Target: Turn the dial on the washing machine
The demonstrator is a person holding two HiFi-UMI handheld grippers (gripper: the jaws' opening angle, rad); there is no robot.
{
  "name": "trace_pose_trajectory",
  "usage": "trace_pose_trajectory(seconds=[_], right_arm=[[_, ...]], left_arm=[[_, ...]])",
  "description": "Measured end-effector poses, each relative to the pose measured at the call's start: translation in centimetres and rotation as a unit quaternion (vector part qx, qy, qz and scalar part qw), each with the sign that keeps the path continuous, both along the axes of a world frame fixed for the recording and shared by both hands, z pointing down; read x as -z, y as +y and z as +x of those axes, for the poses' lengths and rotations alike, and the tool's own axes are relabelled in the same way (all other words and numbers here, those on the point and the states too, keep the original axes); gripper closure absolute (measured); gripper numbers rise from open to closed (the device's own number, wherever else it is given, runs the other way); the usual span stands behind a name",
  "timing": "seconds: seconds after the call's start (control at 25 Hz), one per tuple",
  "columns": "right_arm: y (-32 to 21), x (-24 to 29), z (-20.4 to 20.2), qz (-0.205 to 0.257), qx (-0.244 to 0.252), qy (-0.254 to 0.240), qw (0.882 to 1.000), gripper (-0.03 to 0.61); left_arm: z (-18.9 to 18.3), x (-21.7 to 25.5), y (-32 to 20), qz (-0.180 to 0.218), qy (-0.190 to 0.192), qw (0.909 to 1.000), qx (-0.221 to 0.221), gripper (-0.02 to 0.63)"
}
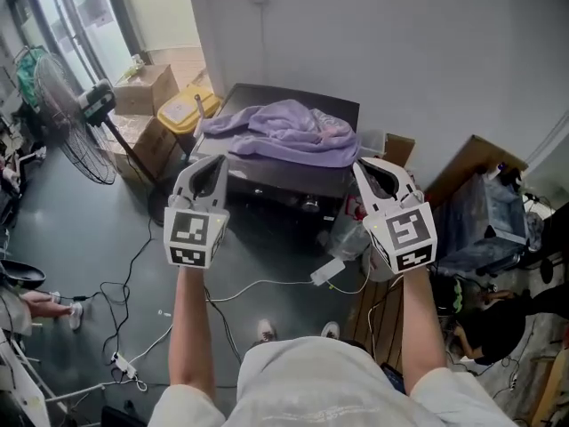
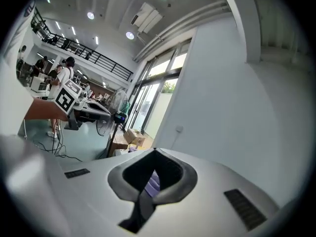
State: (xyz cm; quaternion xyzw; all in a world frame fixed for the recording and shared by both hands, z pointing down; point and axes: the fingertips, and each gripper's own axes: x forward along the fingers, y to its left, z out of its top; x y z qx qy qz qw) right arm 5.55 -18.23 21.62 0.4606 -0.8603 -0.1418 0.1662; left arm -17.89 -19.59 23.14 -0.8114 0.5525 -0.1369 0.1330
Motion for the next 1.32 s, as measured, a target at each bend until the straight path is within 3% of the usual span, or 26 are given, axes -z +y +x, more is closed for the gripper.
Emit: trace_pose_trajectory(seconds=[0.12, 0.48, 1.32], right_arm=[[0.6, 1.6, -0.3, 0.020, 0.005, 0.004, 1.000, 0.565], [2.3, 4.1, -0.3, 0.048, 0.008, 0.002, 0.999, 0.565], [2.8, 3.1, -1.4, 0.040, 0.013, -0.001, 0.999, 0.565]], left_arm=[[0.2, 2.2, 1.2, 0.029, -0.025, 0.9993, 0.004, 0.598], [2.4, 6.9, 4.0, 0.073, -0.011, 0.9970, -0.025, 0.598], [2.6, 5.8, 4.8, 0.069, -0.008, 0.9968, -0.039, 0.598]])
